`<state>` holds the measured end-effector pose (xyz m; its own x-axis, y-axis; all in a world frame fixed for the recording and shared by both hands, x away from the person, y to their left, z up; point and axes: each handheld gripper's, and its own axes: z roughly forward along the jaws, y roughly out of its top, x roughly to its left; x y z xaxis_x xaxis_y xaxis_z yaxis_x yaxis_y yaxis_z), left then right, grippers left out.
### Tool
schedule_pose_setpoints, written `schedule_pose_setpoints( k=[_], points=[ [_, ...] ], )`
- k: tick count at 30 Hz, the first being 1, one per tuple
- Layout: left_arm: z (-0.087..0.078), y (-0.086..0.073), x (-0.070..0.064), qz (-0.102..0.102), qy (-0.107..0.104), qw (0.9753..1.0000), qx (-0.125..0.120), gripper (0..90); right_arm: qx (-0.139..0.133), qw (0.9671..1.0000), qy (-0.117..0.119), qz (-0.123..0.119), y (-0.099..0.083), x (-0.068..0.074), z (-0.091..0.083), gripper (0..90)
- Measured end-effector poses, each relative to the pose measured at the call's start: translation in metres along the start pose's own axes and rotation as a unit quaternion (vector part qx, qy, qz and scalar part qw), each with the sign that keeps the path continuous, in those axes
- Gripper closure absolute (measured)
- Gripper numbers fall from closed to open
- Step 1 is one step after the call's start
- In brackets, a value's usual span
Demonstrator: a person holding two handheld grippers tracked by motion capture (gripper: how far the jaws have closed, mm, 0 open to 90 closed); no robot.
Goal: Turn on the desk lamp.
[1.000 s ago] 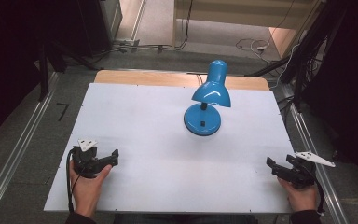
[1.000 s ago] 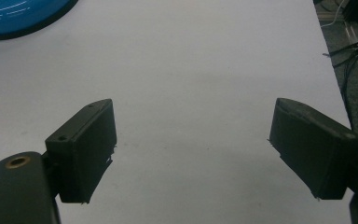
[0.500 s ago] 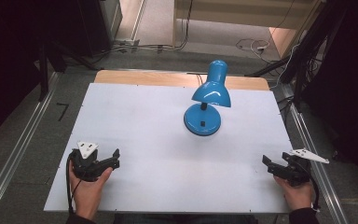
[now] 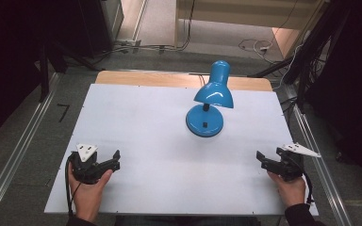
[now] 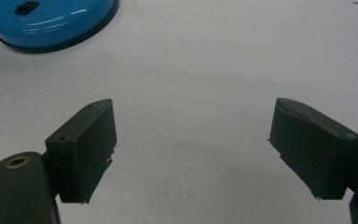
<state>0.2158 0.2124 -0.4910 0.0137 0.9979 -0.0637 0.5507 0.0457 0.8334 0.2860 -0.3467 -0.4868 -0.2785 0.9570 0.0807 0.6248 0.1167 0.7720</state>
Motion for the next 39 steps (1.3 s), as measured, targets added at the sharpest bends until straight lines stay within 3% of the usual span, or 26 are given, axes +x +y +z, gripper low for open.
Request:
schedule_pose_setpoints(
  k=[14,39],
  points=[
    [-0.003,-0.002,0.003,-0.007,-0.006,1.0000,-0.001,5.7,0.000,0.9995,0.015,-0.029,0.016,0.029,0.013,13.2],
    [-0.002,-0.001,0.004,-0.012,-0.008,0.9999,0.000,5.8,0.006,0.9982,0.025,-0.054,0.031,0.055,0.032,13.2]
  ],
)
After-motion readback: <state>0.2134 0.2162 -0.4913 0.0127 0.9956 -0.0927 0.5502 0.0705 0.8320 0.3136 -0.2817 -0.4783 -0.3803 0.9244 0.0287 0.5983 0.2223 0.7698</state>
